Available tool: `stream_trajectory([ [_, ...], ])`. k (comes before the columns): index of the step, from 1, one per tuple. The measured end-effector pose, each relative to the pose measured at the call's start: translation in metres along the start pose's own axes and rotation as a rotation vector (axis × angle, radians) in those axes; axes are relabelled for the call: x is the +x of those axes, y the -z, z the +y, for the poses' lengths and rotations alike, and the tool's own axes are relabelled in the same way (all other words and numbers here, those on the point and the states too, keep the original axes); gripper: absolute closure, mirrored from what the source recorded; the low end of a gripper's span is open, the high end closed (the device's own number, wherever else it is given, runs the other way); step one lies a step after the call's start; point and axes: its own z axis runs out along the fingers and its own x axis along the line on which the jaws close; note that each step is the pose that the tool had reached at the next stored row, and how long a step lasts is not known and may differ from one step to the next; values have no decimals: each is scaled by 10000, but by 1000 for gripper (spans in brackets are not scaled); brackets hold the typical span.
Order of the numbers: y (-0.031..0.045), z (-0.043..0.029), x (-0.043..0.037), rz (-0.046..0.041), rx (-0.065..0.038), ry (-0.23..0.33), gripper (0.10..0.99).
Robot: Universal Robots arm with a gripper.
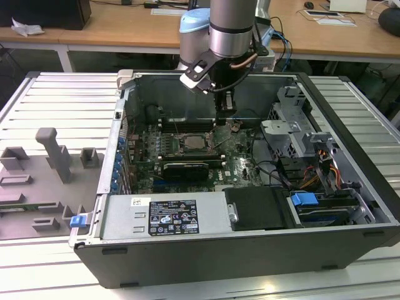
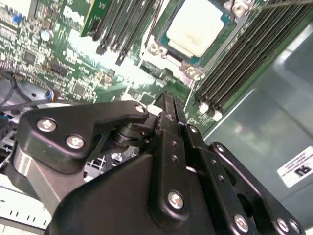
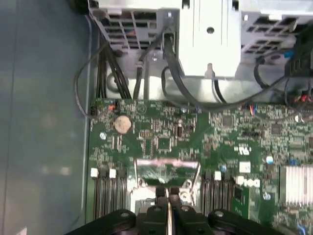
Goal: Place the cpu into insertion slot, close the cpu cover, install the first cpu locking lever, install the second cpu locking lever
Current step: 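Close the cpu cover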
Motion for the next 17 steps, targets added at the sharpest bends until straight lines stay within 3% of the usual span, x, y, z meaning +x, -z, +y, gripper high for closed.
stream_trajectory([
  [4, -38, 171, 14, -7, 1, 46, 984],
  [14, -81, 390, 11, -40, 2, 48, 984],
  [17, -107, 418, 10, -41, 2, 48, 984],
])
